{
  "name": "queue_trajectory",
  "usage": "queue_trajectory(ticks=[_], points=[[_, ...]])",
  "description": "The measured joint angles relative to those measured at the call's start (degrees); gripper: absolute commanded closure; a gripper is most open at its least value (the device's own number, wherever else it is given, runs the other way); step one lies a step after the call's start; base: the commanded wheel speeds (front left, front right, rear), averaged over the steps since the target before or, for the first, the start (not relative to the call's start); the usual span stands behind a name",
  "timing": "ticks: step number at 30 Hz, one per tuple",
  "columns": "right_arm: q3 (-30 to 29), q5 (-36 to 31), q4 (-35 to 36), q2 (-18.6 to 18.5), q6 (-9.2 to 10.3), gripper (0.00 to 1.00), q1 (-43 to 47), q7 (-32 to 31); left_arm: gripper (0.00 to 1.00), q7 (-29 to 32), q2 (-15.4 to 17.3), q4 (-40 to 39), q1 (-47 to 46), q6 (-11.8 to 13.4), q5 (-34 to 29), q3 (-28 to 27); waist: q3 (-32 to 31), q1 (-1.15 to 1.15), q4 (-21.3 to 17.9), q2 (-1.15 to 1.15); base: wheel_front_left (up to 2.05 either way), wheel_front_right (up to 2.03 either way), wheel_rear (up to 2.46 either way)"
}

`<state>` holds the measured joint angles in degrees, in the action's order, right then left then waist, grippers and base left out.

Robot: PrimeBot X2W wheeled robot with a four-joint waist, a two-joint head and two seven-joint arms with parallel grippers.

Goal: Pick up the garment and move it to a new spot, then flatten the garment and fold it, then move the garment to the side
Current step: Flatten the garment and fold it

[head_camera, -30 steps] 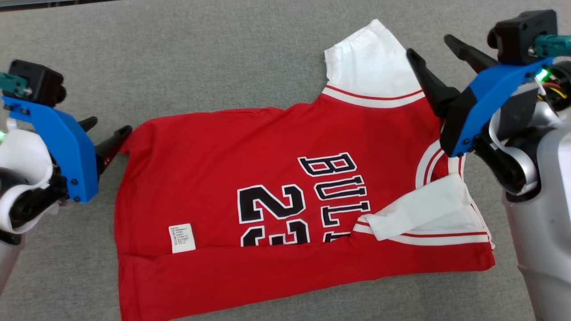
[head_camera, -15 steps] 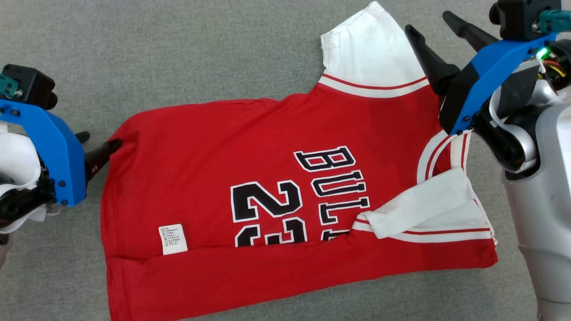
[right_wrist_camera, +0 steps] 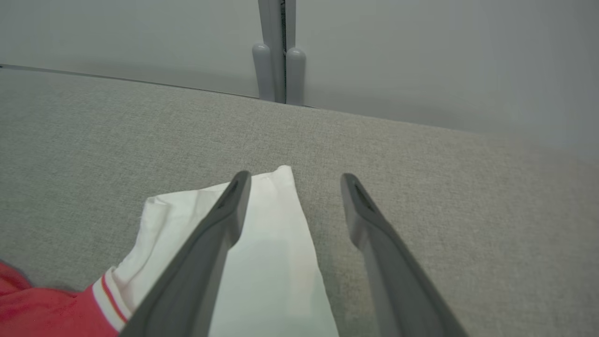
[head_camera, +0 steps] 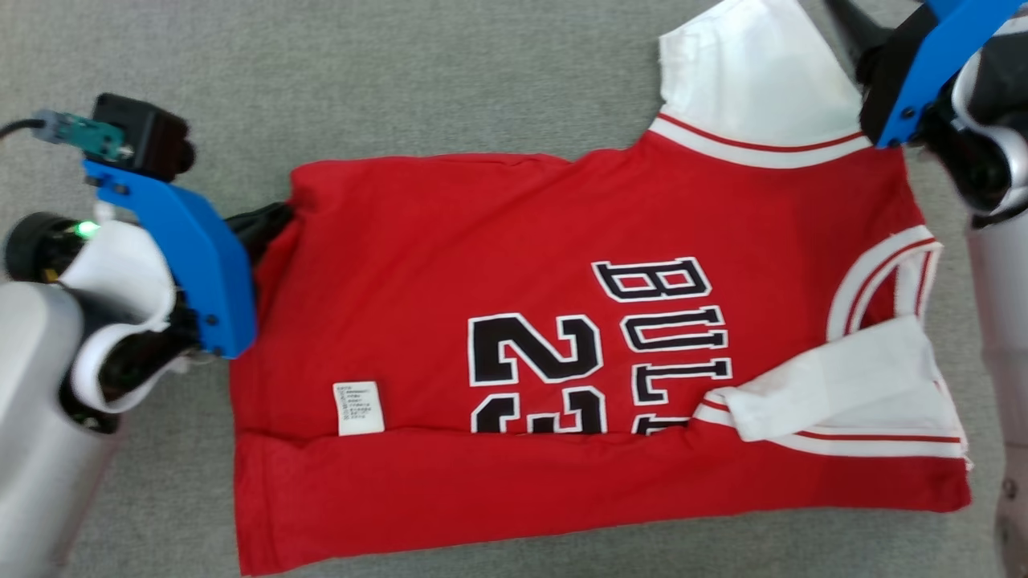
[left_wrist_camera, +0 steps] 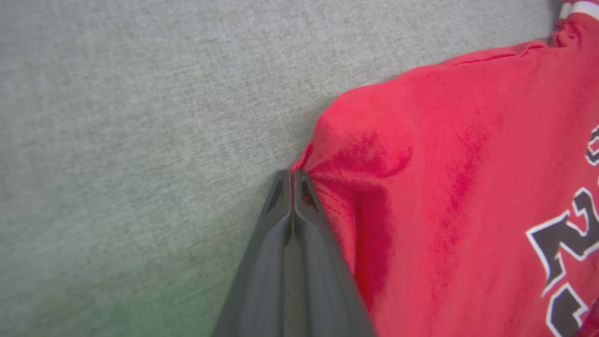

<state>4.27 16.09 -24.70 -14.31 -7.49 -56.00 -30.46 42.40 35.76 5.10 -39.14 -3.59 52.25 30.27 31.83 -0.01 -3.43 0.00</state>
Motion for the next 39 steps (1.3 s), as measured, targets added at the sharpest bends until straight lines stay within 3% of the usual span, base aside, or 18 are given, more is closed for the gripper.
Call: queue_trajectory(ticks=[13, 14, 15, 16, 19, 29, 39], points=[[-0.32, -5.46, -10.1, -5.08, 0.0, 0.0, -7.03, -12.43, 1.0, -13.16, -6.67, -1.67, 0.31, -2.52, -4.05, 2.79, 4.12, 0.01, 8.27, 0.0, 0.0, 0.0, 0.0], [-0.29, -5.44, -9.99, -5.49, 0.0, 0.19, -7.21, -12.93, 1.0, -13.94, -6.81, -1.66, 0.27, -2.63, -4.47, 3.0, 4.41, 0.01, 8.68, 0.0, 0.0, 0.0, 0.0], [-0.19, -5.27, -9.89, -5.8, 0.01, 0.77, -7.25, -13.38, 1.0, -14.78, -6.89, -1.6, 0.26, -2.74, -4.99, 3.2, 4.67, 0.01, 9.02, 0.0, 0.0, 0.0, 0.0], [0.09, -4.88, -9.65, -5.98, 0.02, 1.0, -7.23, -13.37, 1.0, -15.41, -6.99, -1.52, 0.26, -2.85, -5.17, 3.27, 4.91, 0.01, 9.28, 0.0, 0.0, 0.0, 0.0], [0.38, -3.68, -8.37, -6.32, 0.0, 1.0, -6.95, -11.81, 1.0, -18.27, -7.51, -1.03, 0.22, -2.72, -6.43, 2.98, 5.37, 0.01, 9.54, 0.0, 0.0, 0.0, 0.0], [-1.32, -1.94, -5.89, -6.81, 0.0, 1.0, -4.71, 0.65, 1.0, -28.54, -8.35, 2.94, 0.13, 1.56, -10.95, -0.2, 4.21, 0.01, 7.91, 0.0, 0.0, 0.0, 0.0], [-1.45, 5.08, -2.45, -7.97, 0.0, 1.0, 0.04, 8.75, 1.0, -37.08, -8.22, 6.05, 0.48, 1.15, -15.17, 0.12, 1.15, 0.01, 6.76, 0.0, 0.0, 0.0, 0.0]])
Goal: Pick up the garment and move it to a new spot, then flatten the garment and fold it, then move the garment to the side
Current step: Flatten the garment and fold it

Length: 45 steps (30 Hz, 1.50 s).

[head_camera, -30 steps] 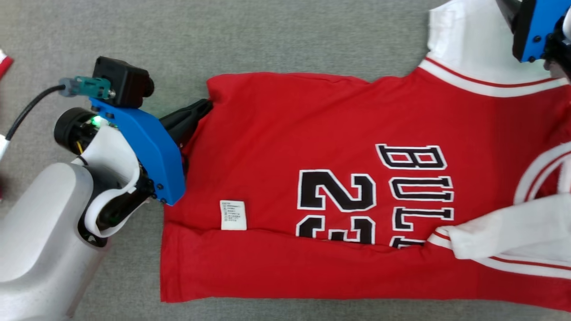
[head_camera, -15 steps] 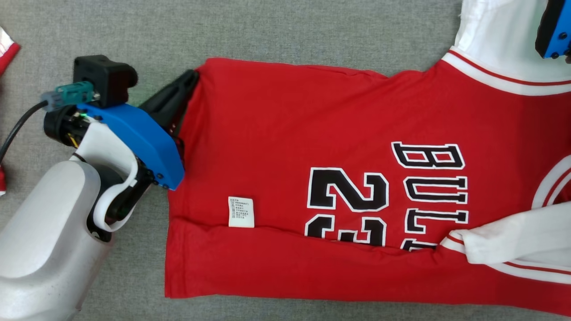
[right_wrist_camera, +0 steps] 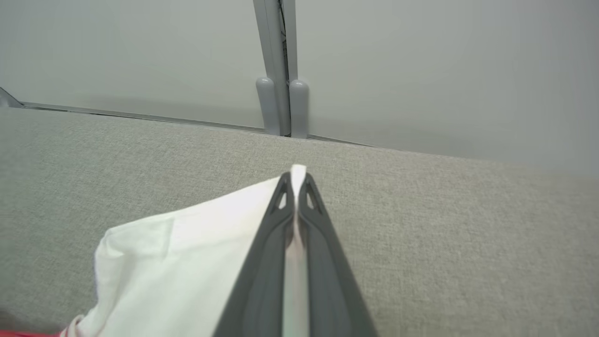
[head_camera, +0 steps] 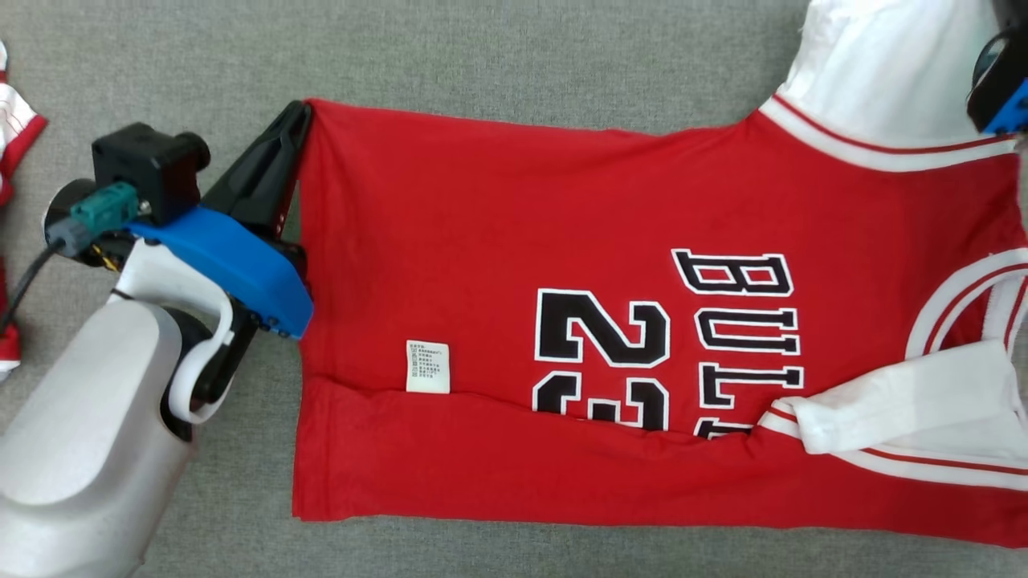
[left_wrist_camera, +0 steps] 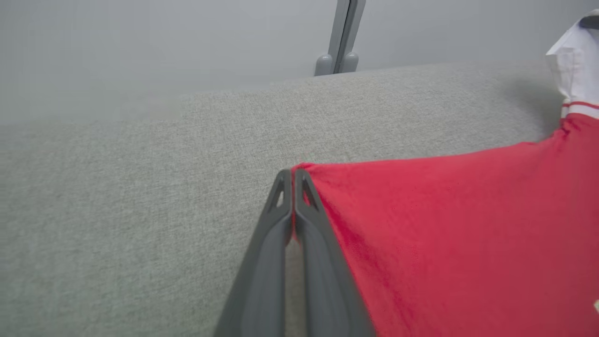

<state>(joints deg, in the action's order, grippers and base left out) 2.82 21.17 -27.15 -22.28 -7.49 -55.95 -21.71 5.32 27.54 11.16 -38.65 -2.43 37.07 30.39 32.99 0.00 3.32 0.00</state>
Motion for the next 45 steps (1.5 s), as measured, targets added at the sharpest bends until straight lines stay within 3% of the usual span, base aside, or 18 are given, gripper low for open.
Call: queue_trajectory(ticks=[6, 15, 25, 36, 37, 38, 39, 40, 45], points=[[0.15, 5.06, 5.95, -2.13, 0.0, 1.0, 8.99, -0.56, 1.0, -4.48, 1.44, 1.29, 3.24, -1.67, -3.3, 2.89, -3.25, 0.0, -0.37, 0.0, 0.0, 0.0, 0.0], [-3.81, 9.51, 22.73, -2.87, 0.0, 1.0, 28.03, -6.56, 1.0, -13.21, 4.67, 4.64, 9.5, -2.85, -7.53, 6.09, -9.94, -0.01, -1.56, 0.0, 0.0, 0.0, 0.0], [-9.79, 8.21, 35.46, 4.63, 0.01, 1.0, 46.35, -12.56, 1.0, -16.92, 5.13, 8.51, 14.73, -2.07, -9.37, 8.28, -15.53, -0.02, -3.92, 0.0, 0.0, 0.0, 0.0], [-9.28, 6.56, 35.83, 7.78, 0.01, 1.0, 51.8, -12.38, 1.0, -18.02, 4.02, 9.75, 18.61, -0.18, -8.18, 8.91, -17.41, -0.01, -5.25, 0.0, 0.0, 0.0, 0.0], [-9.28, 6.42, 35.44, 7.89, 0.01, 0.61, 52.05, -12.37, 1.0, -18.03, 3.69, 9.75, 19.04, -0.03, -7.8, 8.93, -17.49, -0.01, -5.19, 0.0, 0.0, 0.0, 0.0], [-9.37, 6.08, 35.16, 8.01, 0.0, 0.0, 52.43, -12.34, 0.89, -18.0, 3.31, 9.78, 19.57, 0.15, -7.45, 8.92, -17.61, -0.01, -5.11, 0.0, 0.0, 0.0, 0.0], [-9.47, 6.01, 34.71, 8.04, 0.01, 0.0, 52.9, -12.59, 0.55, -17.98, 2.99, 9.91, 19.97, 0.4, -7.14, 8.95, -17.74, -0.01, -4.99, 0.0, 0.0, 0.0, 0.0], [-9.59, 5.81, 34.23, 8.11, 0.01, 0.0, 53.3, -12.82, 0.0, -17.98, 2.79, 10.12, 20.25, 0.48, -6.92, 8.96, -17.91, -0.01, -4.85, 0.0, 0.0, 0.0, 0.0], [-10.61, 3.9, 34.19, 7.45, 0.01, 0.0, 55.84, -13.05, 0.0, -19.14, 1.26, 10.62, 21.12, 2.27, -6.13, 7.47, -19.1, -0.01, -3.94, 0.0, 0.0, 0.0, 0.0]])
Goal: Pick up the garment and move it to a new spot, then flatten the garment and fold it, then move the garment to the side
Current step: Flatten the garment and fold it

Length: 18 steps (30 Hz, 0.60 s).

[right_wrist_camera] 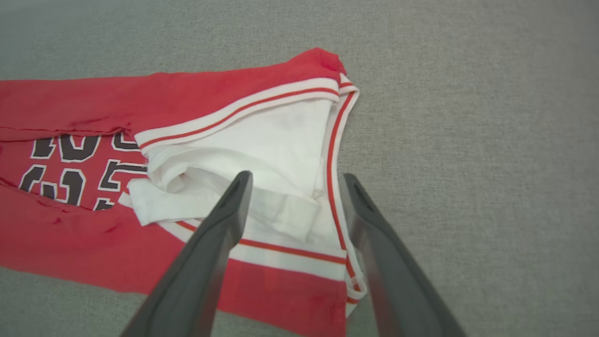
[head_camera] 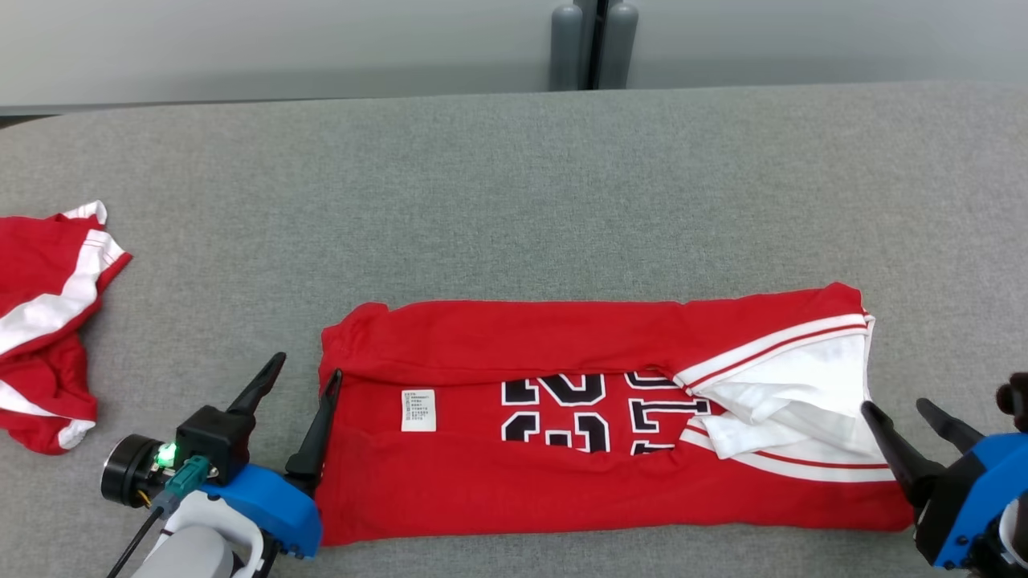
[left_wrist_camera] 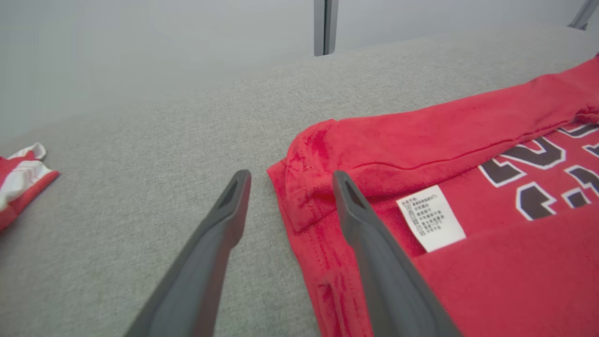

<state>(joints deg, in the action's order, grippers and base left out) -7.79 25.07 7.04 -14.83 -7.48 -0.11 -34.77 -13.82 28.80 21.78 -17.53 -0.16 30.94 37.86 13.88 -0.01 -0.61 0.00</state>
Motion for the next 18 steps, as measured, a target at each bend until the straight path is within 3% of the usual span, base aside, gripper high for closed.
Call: queue_trajectory(ticks=[7, 18], points=[[-3.2, -1.64, 1.03, 1.13, 0.0, 0.0, 1.87, 2.46, 0.0, -1.1, -4.25, -1.94, 2.54, 4.23, 2.57, -6.6, -2.18, 0.01, 0.93, 0.0, 0.0, 0.0, 0.0], [-7.25, -5.46, -5.3, 5.65, 0.0, 0.0, -2.15, 0.24, 0.0, -1.18, -8.21, -5.13, 3.25, 4.32, -2.78, -15.74, -3.97, 0.01, 2.36, 0.0, 0.0, 0.0, 0.0]])
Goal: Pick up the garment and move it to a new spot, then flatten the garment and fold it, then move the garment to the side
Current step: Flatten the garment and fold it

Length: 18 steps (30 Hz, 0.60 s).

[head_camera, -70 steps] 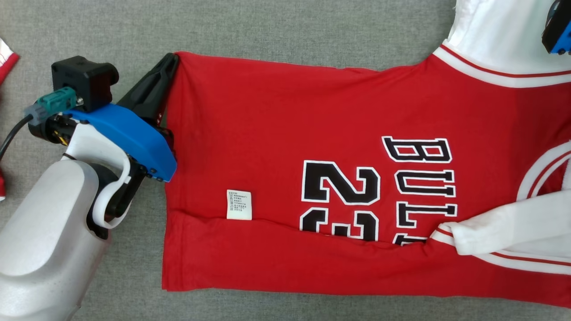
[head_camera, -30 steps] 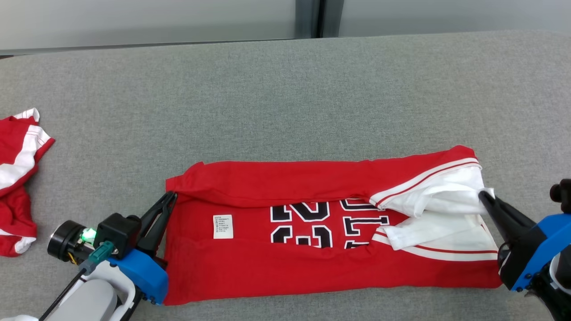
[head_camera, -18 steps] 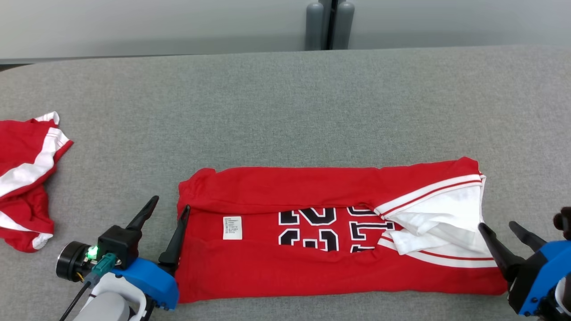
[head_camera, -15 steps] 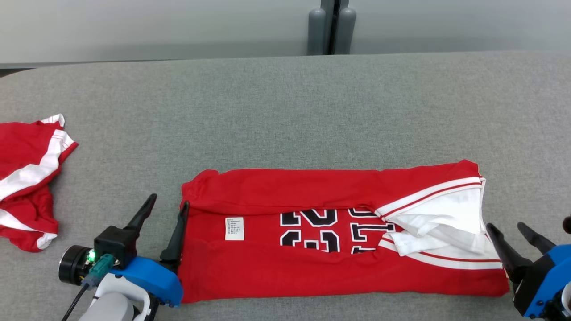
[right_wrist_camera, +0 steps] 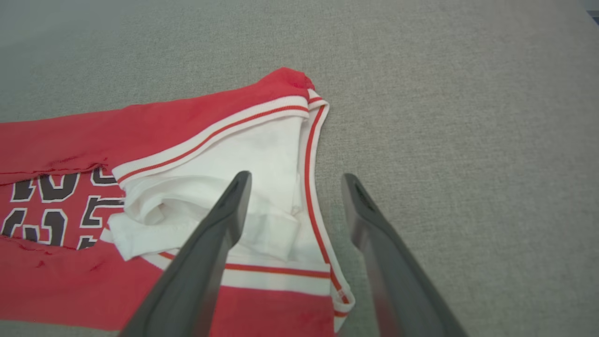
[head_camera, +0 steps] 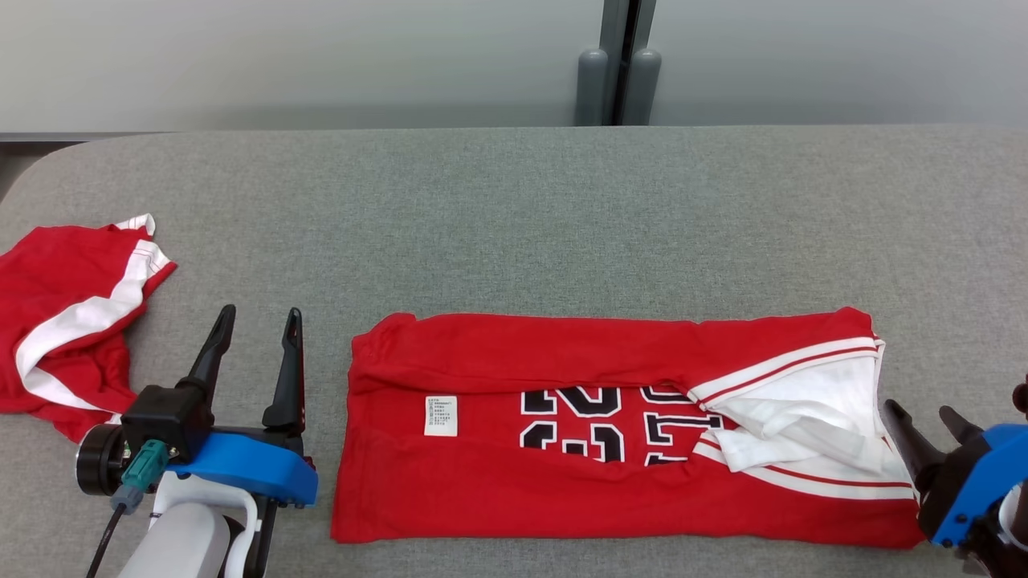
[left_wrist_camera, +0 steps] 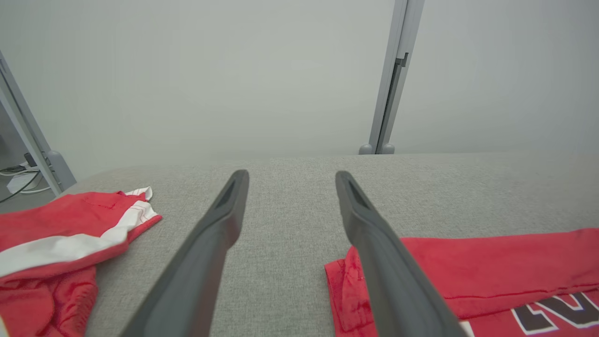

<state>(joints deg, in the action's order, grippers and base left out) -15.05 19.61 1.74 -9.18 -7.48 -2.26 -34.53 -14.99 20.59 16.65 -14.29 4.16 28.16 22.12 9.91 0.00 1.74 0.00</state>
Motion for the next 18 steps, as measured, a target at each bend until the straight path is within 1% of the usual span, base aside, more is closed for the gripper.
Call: queue_trajectory(ticks=[3, 9, 14, 18], points=[[-0.27, -1.14, -3.68, 0.86, 0.0, 0.0, -2.64, -0.48, 0.0, 0.0, -0.66, 0.27, 0.06, -0.33, -1.08, -0.88, 0.07, 0.0, 0.07, 0.0, 0.0, 0.0, 0.0], [-0.4, -2.96, -12.68, 2.65, 0.0, 0.0, -8.23, -0.05, 0.0, 0.0, -1.66, 1.45, 0.03, -1.82, -2.15, -1.53, 0.77, 0.01, 0.66, 0.0, 0.0, 0.0, 0.0], [-3.15, -7.3, -19.49, 3.34, 0.0, 0.0, -11.6, 1.59, 0.0, 0.0, -2.97, 2.03, -0.08, -2.96, -3.02, -2.56, 1.29, 0.01, 1.56, 0.0, 0.0, 0.0, 0.0], [-2.79, -9.48, -23.34, 3.86, 0.0, 0.0, -13.4, 1.96, 0.0, 0.0, -3.53, 2.81, -0.09, -3.7, -3.6, -3.12, 1.62, 0.01, 2.02, 0.0, 0.0, 0.0, 0.0]])
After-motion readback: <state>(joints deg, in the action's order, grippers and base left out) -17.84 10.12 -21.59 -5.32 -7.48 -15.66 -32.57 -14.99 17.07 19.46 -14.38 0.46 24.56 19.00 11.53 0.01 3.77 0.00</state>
